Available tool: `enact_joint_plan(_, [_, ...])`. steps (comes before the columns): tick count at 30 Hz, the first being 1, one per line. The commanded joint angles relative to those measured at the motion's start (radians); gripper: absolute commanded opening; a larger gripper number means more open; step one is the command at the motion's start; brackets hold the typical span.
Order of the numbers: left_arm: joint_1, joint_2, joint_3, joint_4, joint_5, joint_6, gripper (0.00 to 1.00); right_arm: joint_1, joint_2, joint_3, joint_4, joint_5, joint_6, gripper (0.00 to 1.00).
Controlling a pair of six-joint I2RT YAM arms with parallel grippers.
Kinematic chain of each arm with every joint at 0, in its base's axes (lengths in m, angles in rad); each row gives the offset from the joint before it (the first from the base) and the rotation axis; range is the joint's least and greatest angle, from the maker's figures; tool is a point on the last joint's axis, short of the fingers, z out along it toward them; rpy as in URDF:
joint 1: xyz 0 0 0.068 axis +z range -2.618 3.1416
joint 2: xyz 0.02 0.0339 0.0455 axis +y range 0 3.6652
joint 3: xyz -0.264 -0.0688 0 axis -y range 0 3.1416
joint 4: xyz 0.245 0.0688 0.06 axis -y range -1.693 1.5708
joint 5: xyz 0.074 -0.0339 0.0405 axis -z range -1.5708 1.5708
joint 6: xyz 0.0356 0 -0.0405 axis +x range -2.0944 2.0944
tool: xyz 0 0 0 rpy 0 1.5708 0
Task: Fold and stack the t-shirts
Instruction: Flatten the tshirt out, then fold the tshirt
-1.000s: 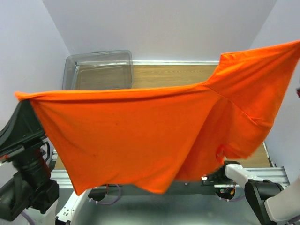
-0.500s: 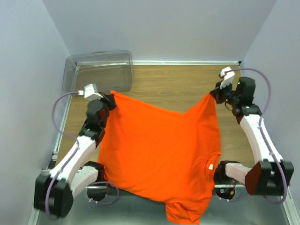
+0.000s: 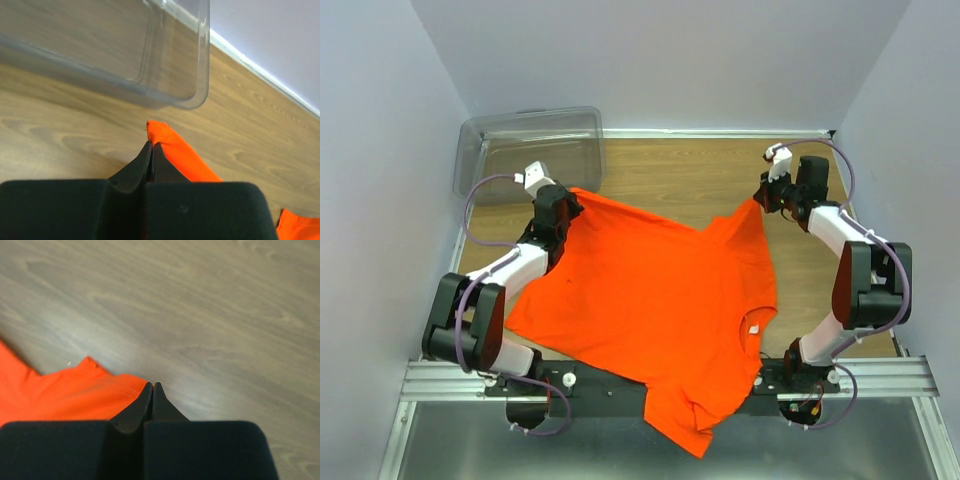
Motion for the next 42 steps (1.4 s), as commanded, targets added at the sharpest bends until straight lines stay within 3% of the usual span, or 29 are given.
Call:
enact_joint_plan(1, [0.016, 0.067, 0.055, 0.048, -0.057, 0.02, 0.0, -0.007, 0.055, 0.082, 0.067, 0.049, 0.008, 0.01])
enact_joint_plan(10, [0.044, 0.156, 0.135, 0.039, -0.046, 0.051, 0.0, -0.007, 0.116, 0.257, 0.064, 0.068, 0.064, 0.01])
enact_joint_plan(22, [0.061, 0.219, 0.179, 0.046, -0.025, 0.062, 0.0, -0.006, 0.198, 0.388, 0.047, -0.029, 0.123, 0.05])
enact_joint_plan(31, [0.069, 0.252, 0.242, 0.06, -0.003, 0.097, 0.0, -0.006, 0.122, 0.36, 0.045, -0.09, 0.137, 0.04])
enact_joint_plan(42, [0.072, 0.298, 0.279, 0.06, 0.021, 0.109, 0.0, -0.006, -0.08, 0.199, 0.036, -0.148, 0.13, 0.04])
